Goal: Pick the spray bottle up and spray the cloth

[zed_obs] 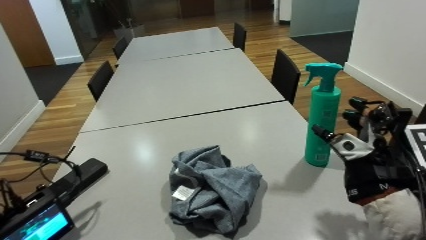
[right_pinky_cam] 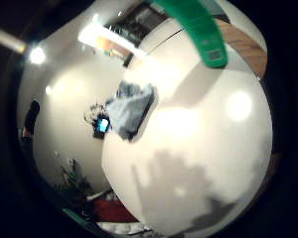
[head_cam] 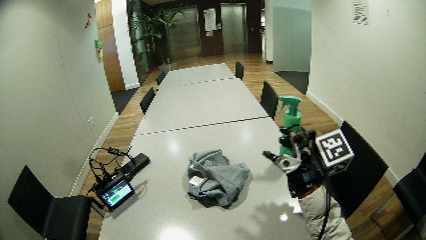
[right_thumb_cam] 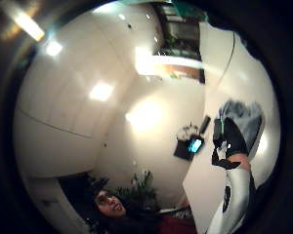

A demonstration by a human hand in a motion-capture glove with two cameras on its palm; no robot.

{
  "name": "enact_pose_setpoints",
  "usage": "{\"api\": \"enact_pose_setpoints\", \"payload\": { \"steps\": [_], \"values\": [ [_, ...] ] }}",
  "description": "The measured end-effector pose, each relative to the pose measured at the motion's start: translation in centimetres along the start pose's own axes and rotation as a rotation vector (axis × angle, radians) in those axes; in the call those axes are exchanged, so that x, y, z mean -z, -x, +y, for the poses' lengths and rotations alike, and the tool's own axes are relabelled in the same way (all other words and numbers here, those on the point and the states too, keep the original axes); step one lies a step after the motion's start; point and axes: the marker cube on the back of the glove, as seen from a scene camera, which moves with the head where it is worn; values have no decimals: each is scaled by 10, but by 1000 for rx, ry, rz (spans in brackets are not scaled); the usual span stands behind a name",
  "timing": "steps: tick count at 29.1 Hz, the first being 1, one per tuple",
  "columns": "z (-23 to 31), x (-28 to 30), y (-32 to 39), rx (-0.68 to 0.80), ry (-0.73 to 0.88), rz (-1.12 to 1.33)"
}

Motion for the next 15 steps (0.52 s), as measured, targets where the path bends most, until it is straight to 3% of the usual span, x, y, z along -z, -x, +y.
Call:
{"api": "enact_pose_setpoints", "payload": {
  "steps": [5,15],
  "values": [
    [-21,36,-57,-75,-286,-95],
    [-34,21,-138,-243,-245,-106]
  ]
}}
